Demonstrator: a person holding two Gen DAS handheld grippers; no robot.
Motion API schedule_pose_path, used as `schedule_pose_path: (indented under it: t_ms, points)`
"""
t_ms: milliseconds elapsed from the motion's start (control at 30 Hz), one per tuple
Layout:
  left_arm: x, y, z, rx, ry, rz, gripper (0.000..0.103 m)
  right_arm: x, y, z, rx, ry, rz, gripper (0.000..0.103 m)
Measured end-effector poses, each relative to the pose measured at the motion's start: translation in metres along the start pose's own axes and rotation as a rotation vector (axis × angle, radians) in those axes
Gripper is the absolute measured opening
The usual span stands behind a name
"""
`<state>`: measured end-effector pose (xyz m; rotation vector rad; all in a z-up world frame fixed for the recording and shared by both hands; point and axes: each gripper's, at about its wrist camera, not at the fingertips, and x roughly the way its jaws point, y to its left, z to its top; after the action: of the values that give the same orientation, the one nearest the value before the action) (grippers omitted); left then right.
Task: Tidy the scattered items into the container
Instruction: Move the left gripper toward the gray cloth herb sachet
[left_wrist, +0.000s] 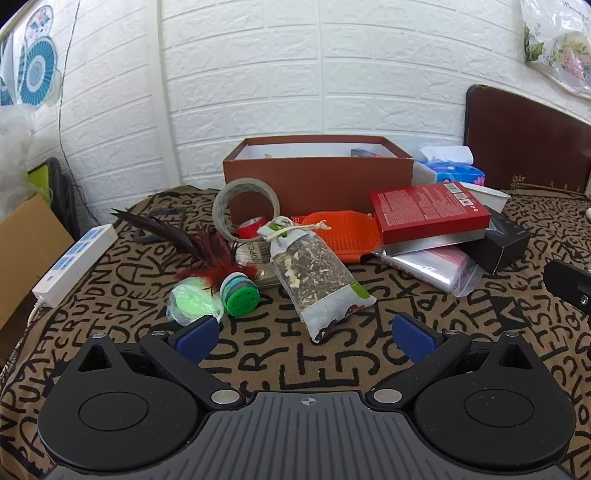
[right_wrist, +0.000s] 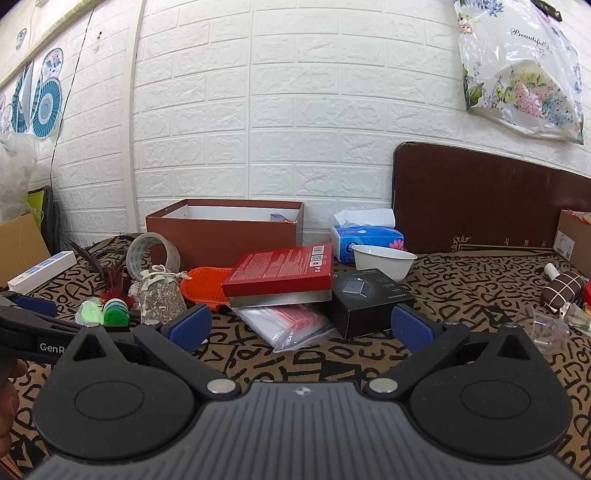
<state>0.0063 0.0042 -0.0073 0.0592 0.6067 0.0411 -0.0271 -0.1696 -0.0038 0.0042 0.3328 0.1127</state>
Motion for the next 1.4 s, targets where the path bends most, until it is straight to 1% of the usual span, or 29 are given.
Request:
schedule_pose_path:
  t_ms: [867, 1000, 1100, 1167, 1267, 1400]
  points:
    - [0.003, 0.004, -0.004, 0.007, 0.003, 0.019, 0.103, 0.002, 0.001, -0.001, -0.002, 0.003, 0.002, 0.103]
    - [0.009, 0.011, -0.004, 0.005, 0.003, 0.022, 0.102, 0.006, 0.001, -0.001, -0.003, 0.003, 0.004, 0.103]
    - [0.019, 0.022, -0.005, 0.006, 0.039, 0.04, 0.102, 0.013, 0.005, 0.001, -0.009, 0.002, 0.002, 0.103]
    - [0.026, 0.035, -0.007, -0.022, 0.054, 0.031, 0.1, 0.021, 0.009, 0.001, -0.014, 0.007, 0.006, 0.103]
    - [0.032, 0.051, -0.011, -0.046, 0.038, 0.067, 0.1, 0.035, 0.016, 0.0, -0.022, 0.022, 0.024, 0.103]
    - [0.041, 0.059, -0.018, -0.009, 0.002, 0.078, 0.1, 0.053, 0.029, -0.005, -0.042, 0.048, 0.052, 0.103]
